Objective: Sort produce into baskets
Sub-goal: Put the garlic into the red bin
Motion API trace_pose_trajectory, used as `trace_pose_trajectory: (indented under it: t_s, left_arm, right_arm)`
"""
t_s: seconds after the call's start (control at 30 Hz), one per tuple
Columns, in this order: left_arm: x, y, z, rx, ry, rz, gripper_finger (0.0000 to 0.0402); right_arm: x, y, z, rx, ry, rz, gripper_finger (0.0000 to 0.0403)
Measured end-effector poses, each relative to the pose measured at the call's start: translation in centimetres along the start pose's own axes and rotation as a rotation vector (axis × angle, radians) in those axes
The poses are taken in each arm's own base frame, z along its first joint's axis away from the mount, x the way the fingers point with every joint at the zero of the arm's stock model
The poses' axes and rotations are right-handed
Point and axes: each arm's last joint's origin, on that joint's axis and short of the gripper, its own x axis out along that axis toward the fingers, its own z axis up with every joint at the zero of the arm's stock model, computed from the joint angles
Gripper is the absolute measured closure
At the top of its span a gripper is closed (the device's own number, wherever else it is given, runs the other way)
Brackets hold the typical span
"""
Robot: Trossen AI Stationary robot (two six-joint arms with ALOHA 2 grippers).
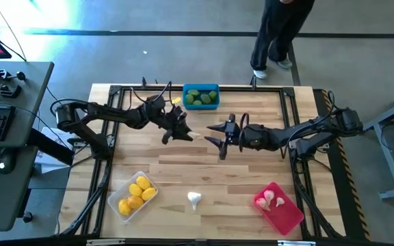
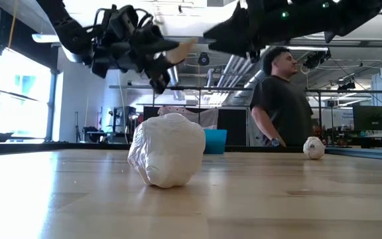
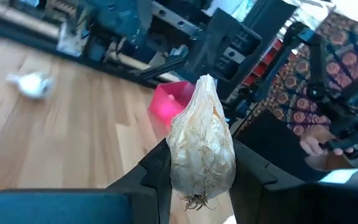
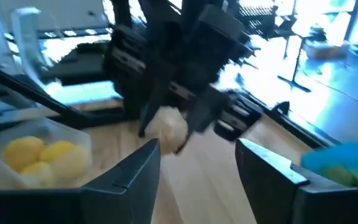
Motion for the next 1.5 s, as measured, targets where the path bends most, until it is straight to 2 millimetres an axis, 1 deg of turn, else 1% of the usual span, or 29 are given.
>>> trace_pose_trajectory:
  t_s: [0.1,0.2,0.37,0.53,0.63,0.7,0.8,1.13,1.23,1.37,1.43,1.5]
  left_arm:
    - [0.8,-0.6,0.8,0.051,-0.009,-0.024,0.0306]
    - [1.3,-1.1,1.6,0.078,-0.022,-0.042,0.0306]
    - [1.7,-1.4,2.4,0.114,-0.051,-0.024,0.0307]
    - [2.1,-1.7,3.0,0.128,-0.065,-0.025,0.0307]
    - [2.3,-2.0,3.2,0.135,-0.068,-0.029,0.0307]
    - [2.4,-2.1,3.2,0.141,-0.072,-0.021,0.0307]
    - [2.6,-2.3,3.4,0.148,-0.084,-0.007,0.0307]
    - [2.9,-2.3,3.6,0.156,-0.086,0.012,0.0306]
    - [2.9,-2.2,3.6,0.183,-0.088,0.046,0.0294]
    - [2.9,-2.1,3.4,0.234,-0.094,0.083,0.0256]
    - [2.9,-2.0,3.3,0.242,-0.08,0.108,0.0234]
    - [2.8,-1.6,2.9,0.244,-0.062,0.169,0.0214]
  right_arm:
    - [0.0,0.2,0.4,-0.029,-0.034,0.061,0.0203]
    - [0.0,0.3,0.6,-0.034,-0.062,0.08,0.0203]
    - [-0.1,0.5,0.9,-0.071,-0.09,0.158,0.0203]
    - [-0.1,0.5,1.1,-0.082,-0.115,0.162,0.0204]
    - [-0.1,0.5,1.4,-0.096,-0.14,0.16,0.0211]
    - [-0.1,0.5,1.4,-0.102,-0.148,0.16,0.0223]
    - [-0.1,0.5,1.5,-0.119,-0.16,0.159,0.0252]
    - [-0.2,0.5,1.6,-0.168,-0.173,0.149,0.0389]
    - [-0.2,0.4,1.6,-0.165,-0.169,0.125,0.0392]
    - [-0.5,0.3,1.9,-0.153,-0.167,0.121,0.039]
    - [-0.9,0.2,2.4,-0.134,-0.166,0.108,0.0396]
    - [-1.6,-0.1,3.3,-0.104,-0.172,0.068,0.0399]
